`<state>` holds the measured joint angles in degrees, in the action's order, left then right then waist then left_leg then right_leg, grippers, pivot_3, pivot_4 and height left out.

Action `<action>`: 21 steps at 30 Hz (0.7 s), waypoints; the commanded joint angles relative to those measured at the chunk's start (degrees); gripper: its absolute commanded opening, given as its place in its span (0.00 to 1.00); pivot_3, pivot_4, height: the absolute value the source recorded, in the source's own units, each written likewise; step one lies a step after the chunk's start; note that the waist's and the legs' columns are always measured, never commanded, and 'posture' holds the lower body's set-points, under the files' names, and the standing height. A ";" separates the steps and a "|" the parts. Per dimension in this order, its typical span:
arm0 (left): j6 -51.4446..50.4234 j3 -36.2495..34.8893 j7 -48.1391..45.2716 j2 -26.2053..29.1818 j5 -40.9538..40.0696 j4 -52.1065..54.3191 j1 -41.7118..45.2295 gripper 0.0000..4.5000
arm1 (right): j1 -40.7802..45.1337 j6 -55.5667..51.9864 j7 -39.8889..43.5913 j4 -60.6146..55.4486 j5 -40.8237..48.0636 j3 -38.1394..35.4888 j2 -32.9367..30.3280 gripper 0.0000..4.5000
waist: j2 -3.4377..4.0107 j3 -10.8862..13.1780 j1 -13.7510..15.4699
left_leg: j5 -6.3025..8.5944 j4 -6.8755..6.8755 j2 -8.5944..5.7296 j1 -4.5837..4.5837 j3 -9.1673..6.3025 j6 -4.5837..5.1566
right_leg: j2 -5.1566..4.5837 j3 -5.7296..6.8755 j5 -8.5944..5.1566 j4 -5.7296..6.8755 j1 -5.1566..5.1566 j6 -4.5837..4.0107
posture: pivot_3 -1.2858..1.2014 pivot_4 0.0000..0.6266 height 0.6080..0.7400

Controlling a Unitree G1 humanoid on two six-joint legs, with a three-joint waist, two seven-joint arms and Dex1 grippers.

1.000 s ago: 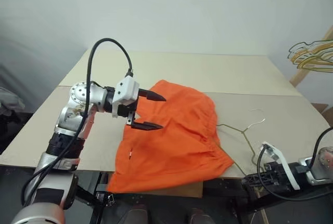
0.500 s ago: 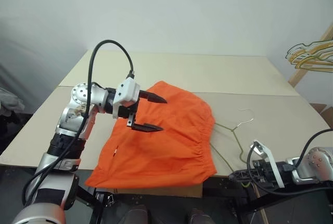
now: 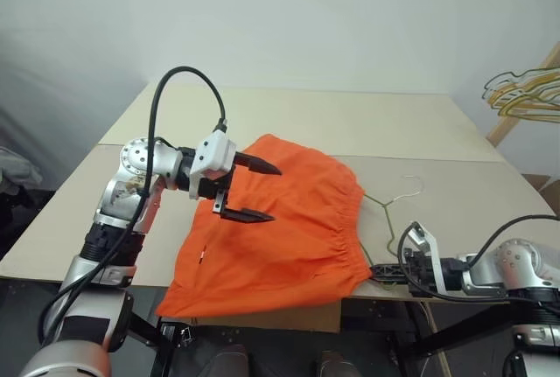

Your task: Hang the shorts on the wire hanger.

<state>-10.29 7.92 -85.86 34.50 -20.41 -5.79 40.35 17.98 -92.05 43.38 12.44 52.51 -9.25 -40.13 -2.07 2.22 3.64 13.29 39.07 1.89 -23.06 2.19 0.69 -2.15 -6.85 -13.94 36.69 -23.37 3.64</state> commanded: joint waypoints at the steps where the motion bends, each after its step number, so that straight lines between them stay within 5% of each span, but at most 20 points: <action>1: 0.62 -0.55 -0.18 0.57 -0.46 0.31 2.11 0.99 | 3.47 -0.06 -2.16 4.08 -1.07 -4.49 1.44 0.00 | 0.00 0.00 -0.14 | 0.00 0.01 0.00 0.01 0.01 0.00 | 0.00 -0.01 0.01 0.00 0.00 0.00 | 0.59 0.00 1.00; 12: 0.77 -0.33 -0.25 0.38 -0.45 0.08 2.27 0.99 | 5.21 2.05 -8.37 1.40 -5.45 -8.12 4.54 0.00 | 0.02 -0.01 -0.03 | 0.00 -0.03 0.00 -0.01 0.00 0.00 | 0.00 -0.01 0.01 -0.01 -0.01 0.00 | 0.58 0.00 1.00; 21: 1.81 0.16 -0.96 -0.40 -0.08 -2.41 3.95 0.99 | 0.37 23.17 -16.18 -17.85 -20.62 0.20 0.72 0.00 | 0.05 -0.01 -0.48 | 0.00 -0.02 -0.01 -0.06 0.01 0.00 | -0.01 -0.01 0.00 0.01 -0.08 0.01 | 0.57 0.00 1.00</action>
<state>-9.72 8.49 -86.60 34.12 -20.35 -7.98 42.62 18.01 -74.37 27.45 -1.00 34.94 -9.32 -36.75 -2.02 2.20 3.16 13.29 39.06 1.87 -23.18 2.20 0.69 -2.18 -6.86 -13.95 36.69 -23.50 3.66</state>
